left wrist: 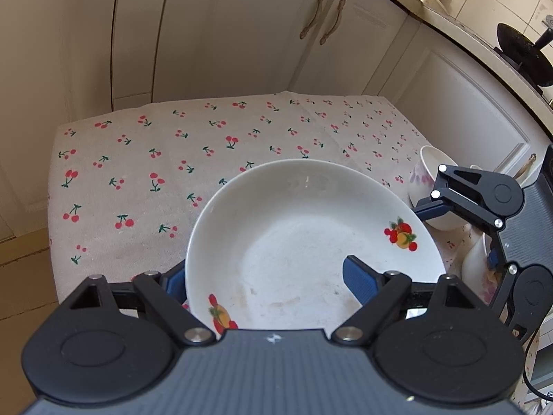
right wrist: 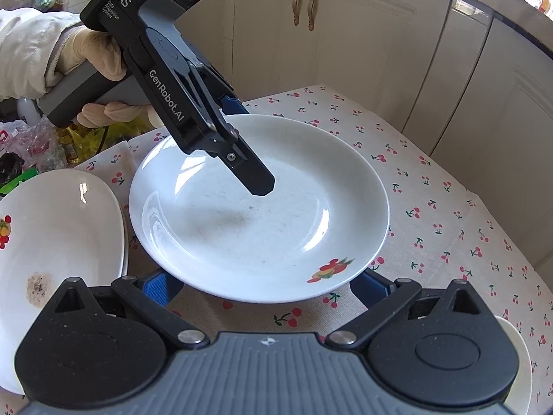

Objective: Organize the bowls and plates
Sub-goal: 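Lift the held plates with both grippers and carry them toward the stained plate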

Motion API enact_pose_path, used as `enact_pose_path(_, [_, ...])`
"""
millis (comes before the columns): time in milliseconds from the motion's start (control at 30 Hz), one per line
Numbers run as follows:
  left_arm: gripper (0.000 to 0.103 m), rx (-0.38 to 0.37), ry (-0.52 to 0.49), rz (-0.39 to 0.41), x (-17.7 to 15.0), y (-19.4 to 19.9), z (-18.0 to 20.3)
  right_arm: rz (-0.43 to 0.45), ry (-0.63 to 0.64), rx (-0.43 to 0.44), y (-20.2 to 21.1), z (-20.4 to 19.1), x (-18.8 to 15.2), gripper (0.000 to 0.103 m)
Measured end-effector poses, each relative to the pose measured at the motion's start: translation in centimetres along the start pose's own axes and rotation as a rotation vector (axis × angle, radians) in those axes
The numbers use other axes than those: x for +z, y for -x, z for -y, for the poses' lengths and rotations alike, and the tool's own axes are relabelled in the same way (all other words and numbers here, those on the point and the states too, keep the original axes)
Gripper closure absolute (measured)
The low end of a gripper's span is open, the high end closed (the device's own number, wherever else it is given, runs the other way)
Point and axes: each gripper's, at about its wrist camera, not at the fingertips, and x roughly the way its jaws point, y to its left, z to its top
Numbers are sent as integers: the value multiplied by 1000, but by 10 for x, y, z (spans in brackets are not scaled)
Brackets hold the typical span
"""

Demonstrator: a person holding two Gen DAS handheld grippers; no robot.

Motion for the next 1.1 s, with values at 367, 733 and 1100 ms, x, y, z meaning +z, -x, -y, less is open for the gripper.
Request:
enact_pose_path(367, [15,-3,-6,18,2,8,2,11,8,-2,6,-4,0,0])
enact_pose_path(733, [15,12,-35,48,1,40,29,34,1,-16,42,-20,5,0])
enact_pose_path(1100, [15,32,-49,59,-28,82,68,54,-6,-14,91,-66,-3,0])
